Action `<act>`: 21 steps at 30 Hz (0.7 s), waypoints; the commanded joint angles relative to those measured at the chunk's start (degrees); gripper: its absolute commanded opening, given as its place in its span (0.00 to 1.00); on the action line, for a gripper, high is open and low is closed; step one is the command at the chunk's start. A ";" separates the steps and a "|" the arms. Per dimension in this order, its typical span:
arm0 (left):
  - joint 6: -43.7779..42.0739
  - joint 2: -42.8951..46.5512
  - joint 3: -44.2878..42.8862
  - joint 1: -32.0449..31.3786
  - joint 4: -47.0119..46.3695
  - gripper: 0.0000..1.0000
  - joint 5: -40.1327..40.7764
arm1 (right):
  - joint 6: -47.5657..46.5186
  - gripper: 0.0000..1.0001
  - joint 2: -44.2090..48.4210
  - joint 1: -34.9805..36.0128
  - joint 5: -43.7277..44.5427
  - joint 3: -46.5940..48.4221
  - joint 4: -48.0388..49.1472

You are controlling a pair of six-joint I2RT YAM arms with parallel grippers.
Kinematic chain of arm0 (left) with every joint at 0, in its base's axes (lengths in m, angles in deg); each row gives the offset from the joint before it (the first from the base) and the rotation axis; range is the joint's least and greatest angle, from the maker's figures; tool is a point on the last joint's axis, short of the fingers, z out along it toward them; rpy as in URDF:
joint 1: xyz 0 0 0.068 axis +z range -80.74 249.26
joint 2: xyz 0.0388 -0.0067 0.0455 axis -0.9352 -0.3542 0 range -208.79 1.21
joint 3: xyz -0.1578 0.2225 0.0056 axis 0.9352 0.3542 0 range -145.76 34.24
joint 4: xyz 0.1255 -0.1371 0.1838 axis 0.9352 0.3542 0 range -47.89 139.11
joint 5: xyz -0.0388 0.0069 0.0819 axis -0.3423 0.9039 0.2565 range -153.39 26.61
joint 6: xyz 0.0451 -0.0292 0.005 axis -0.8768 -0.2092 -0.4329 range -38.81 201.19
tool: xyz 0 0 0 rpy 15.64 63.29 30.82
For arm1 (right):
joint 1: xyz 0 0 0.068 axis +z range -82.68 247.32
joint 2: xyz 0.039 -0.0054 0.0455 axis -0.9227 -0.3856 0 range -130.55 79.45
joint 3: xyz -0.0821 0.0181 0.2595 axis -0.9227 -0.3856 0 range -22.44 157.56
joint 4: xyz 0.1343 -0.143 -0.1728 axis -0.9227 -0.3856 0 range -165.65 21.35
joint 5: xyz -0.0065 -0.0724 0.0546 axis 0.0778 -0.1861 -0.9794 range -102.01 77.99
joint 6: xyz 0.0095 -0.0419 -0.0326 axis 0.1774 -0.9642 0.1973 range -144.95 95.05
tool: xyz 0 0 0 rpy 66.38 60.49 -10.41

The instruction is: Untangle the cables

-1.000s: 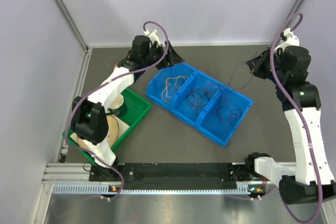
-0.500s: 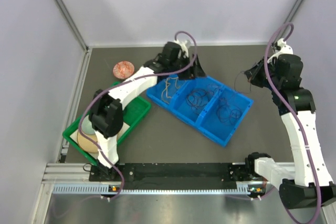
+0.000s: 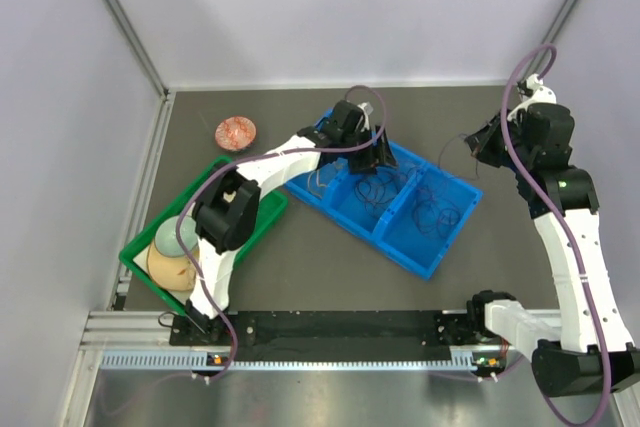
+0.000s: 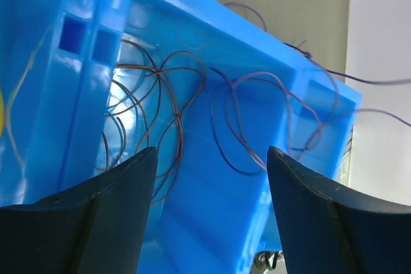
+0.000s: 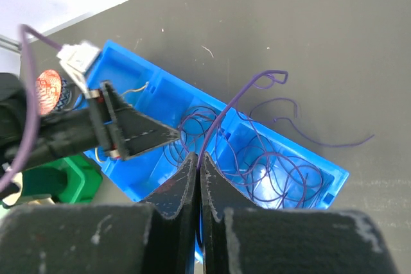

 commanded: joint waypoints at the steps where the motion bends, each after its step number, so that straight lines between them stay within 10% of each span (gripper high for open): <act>1: 3.10 -2.30 -1.66 -0.94 -5.86 0.73 -1.76 | -1.02 0.00 0.15 0.71 0.07 0.06 1.91; 7: 5.03 -5.38 -3.24 -2.17 -8.24 0.64 -5.01 | -1.11 0.00 -0.20 0.71 -0.11 -0.03 2.00; 13: 5.21 -3.45 -3.06 -2.17 -9.65 0.00 -5.28 | -1.28 0.00 -0.55 0.63 -0.11 -0.29 2.00; 21: 0.12 3.31 -5.52 -3.92 -6.32 0.00 -8.44 | -1.02 0.00 0.76 0.63 1.82 0.41 2.26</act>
